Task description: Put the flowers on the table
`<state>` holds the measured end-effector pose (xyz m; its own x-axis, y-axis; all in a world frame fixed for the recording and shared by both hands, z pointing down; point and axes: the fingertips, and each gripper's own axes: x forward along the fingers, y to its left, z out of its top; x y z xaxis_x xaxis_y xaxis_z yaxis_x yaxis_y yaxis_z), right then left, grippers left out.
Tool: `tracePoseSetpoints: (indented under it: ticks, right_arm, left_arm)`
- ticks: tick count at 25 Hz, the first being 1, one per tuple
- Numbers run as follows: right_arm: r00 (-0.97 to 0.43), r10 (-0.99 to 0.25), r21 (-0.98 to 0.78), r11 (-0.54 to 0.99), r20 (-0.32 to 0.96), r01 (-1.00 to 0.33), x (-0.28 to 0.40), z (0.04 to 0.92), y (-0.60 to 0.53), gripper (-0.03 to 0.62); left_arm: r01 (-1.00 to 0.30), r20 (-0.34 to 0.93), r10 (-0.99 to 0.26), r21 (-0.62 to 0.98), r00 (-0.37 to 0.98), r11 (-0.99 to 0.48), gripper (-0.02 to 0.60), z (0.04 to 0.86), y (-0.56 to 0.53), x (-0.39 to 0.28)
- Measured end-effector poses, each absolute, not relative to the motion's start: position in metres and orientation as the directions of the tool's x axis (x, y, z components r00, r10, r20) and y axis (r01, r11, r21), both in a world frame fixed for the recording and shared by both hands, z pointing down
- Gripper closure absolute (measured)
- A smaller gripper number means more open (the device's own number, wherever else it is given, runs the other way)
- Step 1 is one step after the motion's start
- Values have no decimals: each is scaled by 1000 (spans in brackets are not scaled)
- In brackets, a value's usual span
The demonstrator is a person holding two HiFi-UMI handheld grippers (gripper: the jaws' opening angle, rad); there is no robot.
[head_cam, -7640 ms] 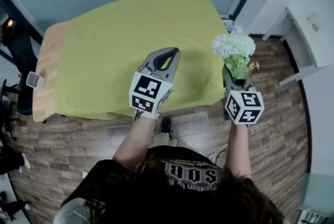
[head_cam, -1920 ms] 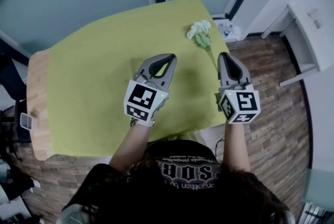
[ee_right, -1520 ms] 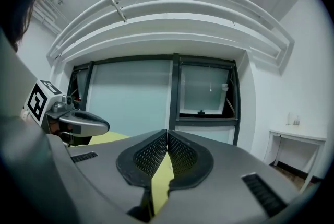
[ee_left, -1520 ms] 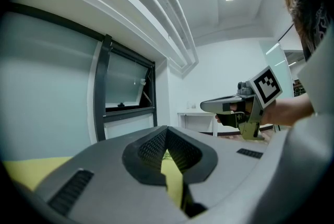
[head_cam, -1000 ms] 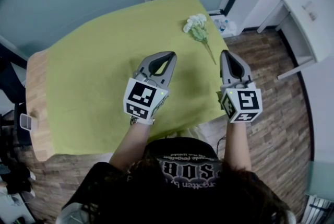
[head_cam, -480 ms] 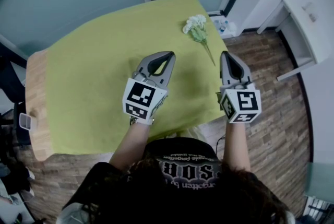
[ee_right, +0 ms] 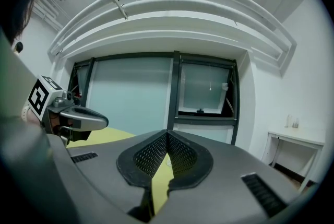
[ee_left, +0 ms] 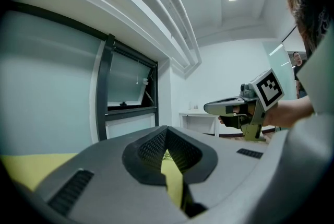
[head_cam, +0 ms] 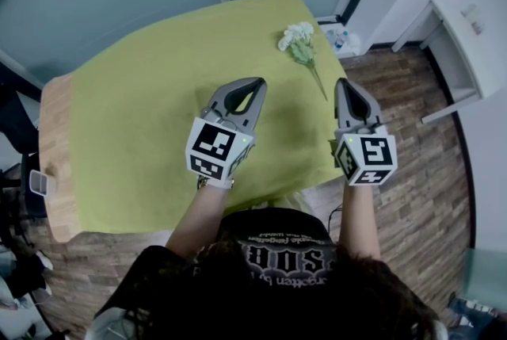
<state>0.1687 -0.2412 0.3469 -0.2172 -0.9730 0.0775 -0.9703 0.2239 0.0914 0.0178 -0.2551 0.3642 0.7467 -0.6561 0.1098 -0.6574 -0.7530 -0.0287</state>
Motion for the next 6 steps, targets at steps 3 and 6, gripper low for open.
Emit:
tracePoseSetpoints:
  ticks: [3, 6]
  right_arm:
    - [-222, -971, 114, 231, 88, -966, 167, 348, -243, 564]
    - [-227, -970, 125, 237, 90, -963, 167, 348, -245, 564]
  left_arm:
    - [-658, 117, -657, -31, 745, -752, 584, 366, -257, 19]
    - [-657, 124, -657, -47, 744, -753, 584, 369, -259, 21]
